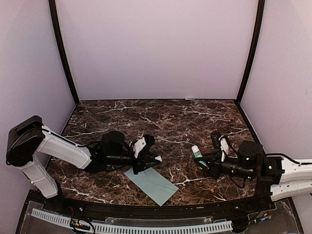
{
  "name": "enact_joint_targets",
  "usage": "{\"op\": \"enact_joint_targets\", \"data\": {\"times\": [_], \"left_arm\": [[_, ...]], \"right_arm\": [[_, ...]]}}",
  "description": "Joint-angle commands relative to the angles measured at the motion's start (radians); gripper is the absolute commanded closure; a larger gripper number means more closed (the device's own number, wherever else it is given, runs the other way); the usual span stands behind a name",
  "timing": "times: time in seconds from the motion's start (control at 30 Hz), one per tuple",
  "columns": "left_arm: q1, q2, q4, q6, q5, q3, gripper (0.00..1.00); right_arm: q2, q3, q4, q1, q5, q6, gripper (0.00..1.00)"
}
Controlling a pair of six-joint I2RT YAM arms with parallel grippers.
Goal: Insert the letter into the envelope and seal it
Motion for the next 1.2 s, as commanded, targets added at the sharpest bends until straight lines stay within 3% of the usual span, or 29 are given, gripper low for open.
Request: {"op": "enact_joint_targets", "data": {"times": [0.0,0.23,0.43,0.67,1.17], "left_arm": [[-0.005,-0.102,-0.137,-0.124,0.052,0.029,0.96],[-0.005,-0.233,-0.249,-0.215,0.15,0.036,0.96],[-0.006,-0.28,-0.2,-0.289,0.356,0.016,0.93],[-0.012,-0.248,-0.171,-0.348,0.477,0.035,0.92],[-0.046,-0.288,-0.131,-0.475,0.518,0.034,0.92]], "right_arm": [[0.035,0.051,0.14,0.011,0.102,-0.153,1.0],[0.106,0.101,0.2,0.01,0.157,-0.383,1.0],[0.138,0.126,0.203,0.012,0.025,-0.595,1.0],[0.123,0.154,0.141,0.066,-0.131,-0.801,1.0],[0.256,0.253,0.026,0.206,-0.022,-0.911,1.0]]}}
